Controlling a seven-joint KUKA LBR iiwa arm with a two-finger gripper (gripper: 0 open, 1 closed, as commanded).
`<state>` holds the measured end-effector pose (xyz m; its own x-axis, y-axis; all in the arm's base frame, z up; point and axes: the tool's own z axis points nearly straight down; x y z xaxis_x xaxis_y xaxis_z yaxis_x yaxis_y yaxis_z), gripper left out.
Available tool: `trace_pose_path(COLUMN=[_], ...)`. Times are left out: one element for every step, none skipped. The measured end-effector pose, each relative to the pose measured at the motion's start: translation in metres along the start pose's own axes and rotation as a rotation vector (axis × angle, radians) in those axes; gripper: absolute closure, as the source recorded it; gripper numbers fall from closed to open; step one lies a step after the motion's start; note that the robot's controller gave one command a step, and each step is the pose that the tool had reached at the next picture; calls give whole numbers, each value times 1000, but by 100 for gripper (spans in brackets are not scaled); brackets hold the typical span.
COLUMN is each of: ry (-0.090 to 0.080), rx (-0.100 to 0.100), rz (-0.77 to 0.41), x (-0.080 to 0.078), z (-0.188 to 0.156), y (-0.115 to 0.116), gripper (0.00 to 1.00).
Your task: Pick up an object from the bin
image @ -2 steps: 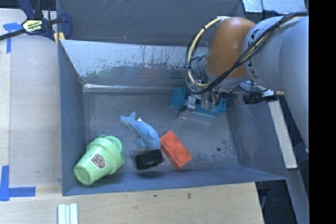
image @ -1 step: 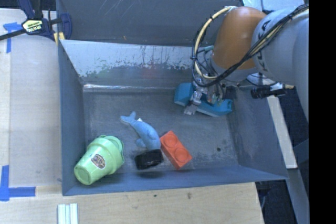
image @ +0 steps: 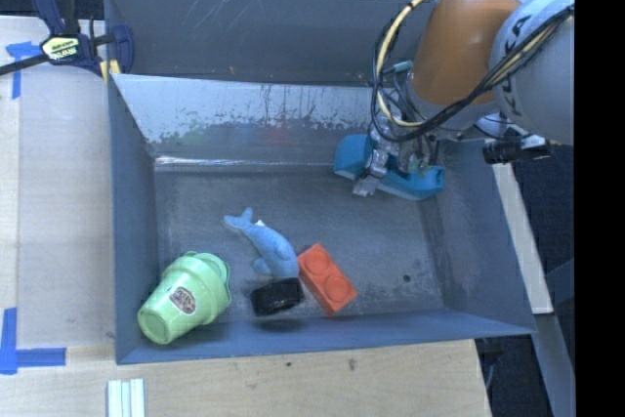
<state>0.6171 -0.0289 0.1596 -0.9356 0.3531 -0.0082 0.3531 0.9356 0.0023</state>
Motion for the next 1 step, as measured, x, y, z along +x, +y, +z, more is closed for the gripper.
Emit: trace_pose_path(ry=[15], rx=[5], rz=[-39], x=[8], z=[-42], y=[-9], gripper=[100])
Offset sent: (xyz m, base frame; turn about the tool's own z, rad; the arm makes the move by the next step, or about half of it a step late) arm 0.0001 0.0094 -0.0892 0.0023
